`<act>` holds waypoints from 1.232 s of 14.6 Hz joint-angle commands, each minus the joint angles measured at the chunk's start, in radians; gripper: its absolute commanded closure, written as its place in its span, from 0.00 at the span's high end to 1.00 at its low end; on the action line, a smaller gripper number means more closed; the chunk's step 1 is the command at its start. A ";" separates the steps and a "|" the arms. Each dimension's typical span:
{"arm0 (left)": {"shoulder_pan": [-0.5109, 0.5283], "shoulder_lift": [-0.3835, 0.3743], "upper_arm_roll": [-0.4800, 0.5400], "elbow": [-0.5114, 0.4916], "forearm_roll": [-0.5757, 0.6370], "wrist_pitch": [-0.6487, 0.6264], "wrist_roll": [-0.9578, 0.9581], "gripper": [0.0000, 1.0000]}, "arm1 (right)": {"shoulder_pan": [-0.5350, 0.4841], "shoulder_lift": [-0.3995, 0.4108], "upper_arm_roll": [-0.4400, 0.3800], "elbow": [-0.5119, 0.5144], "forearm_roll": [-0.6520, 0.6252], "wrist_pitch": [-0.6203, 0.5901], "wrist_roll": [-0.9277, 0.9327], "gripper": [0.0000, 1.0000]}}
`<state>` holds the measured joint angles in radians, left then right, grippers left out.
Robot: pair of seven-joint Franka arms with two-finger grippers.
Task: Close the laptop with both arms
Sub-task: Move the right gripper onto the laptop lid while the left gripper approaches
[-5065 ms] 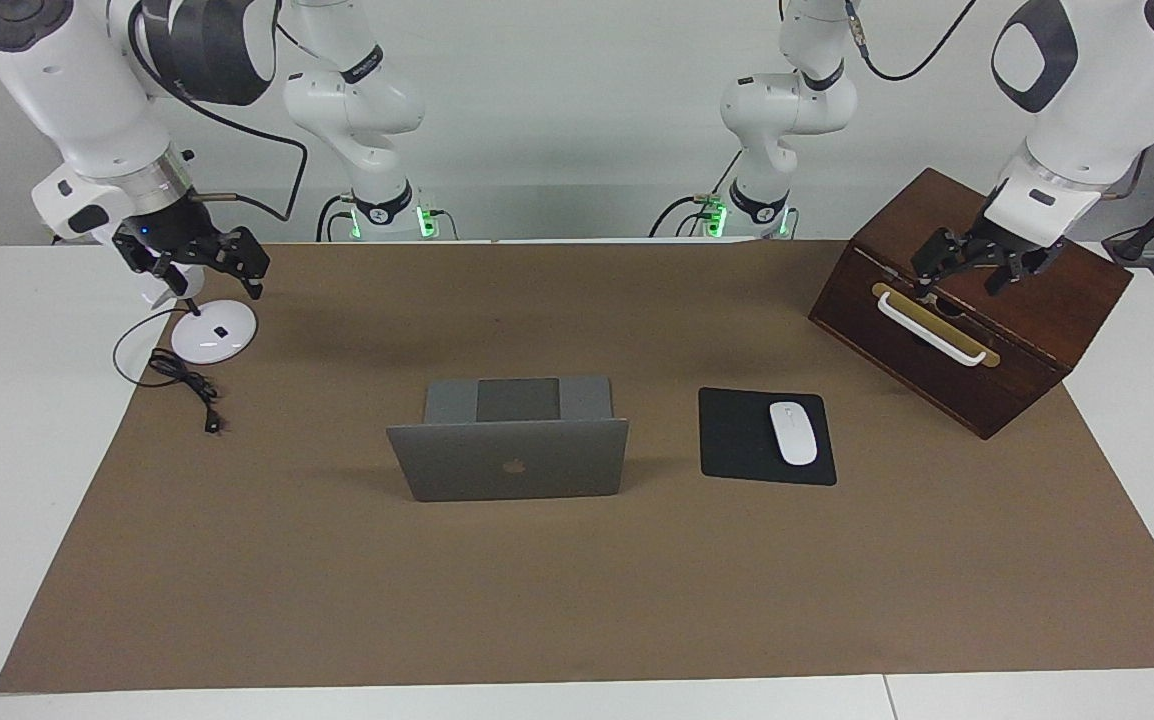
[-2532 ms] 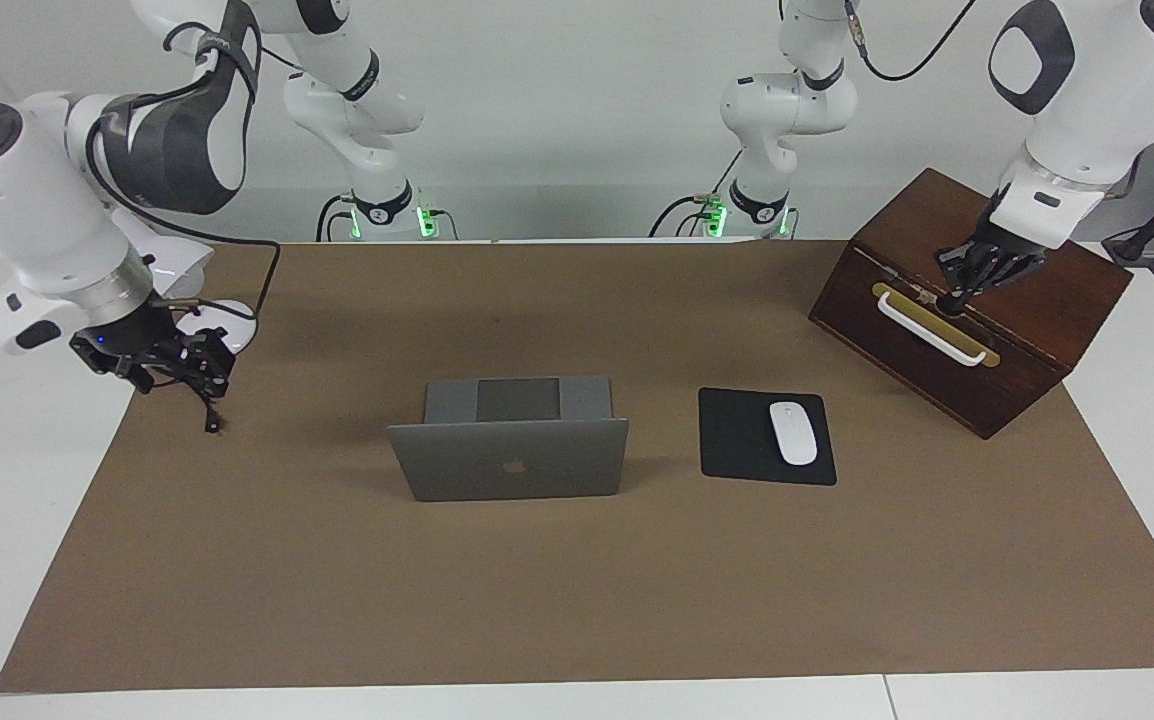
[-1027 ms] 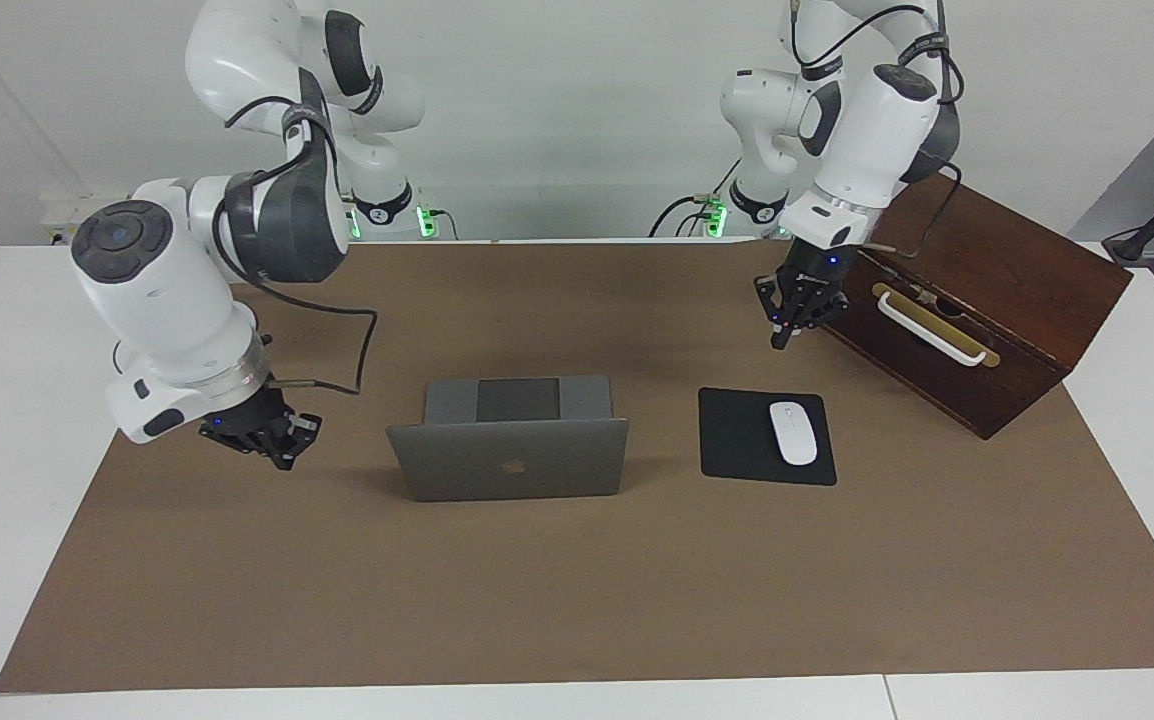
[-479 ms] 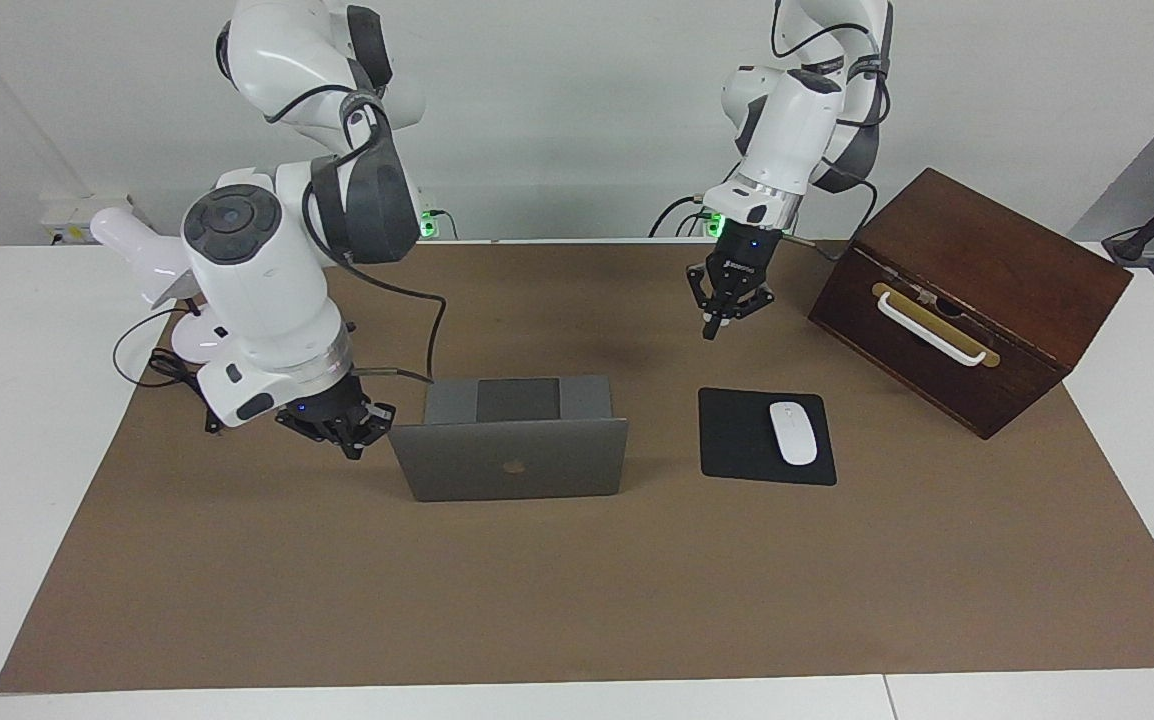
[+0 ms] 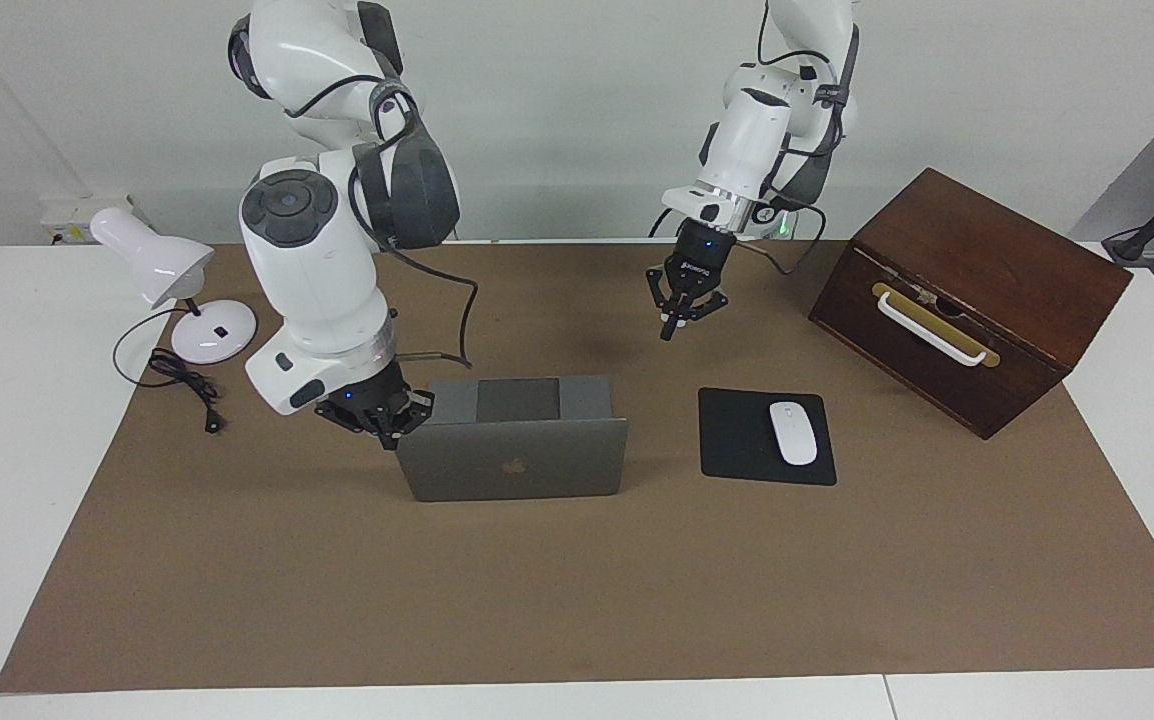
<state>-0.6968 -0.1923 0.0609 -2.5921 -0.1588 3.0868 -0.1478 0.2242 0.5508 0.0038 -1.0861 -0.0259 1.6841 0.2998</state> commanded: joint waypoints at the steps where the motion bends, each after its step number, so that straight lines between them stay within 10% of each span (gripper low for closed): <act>1: -0.056 0.059 0.014 -0.006 -0.016 0.110 -0.010 0.00 | 0.001 -0.009 0.004 -0.001 -0.005 -0.017 0.024 0.00; 18: -0.135 0.356 0.014 0.059 -0.002 0.414 0.001 0.00 | 0.115 -0.040 0.004 -0.067 -0.022 0.110 0.171 0.00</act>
<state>-0.8139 0.1229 0.0605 -2.5693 -0.1585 3.4797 -0.1553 0.3466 0.5439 0.0035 -1.1024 -0.0260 1.7548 0.4614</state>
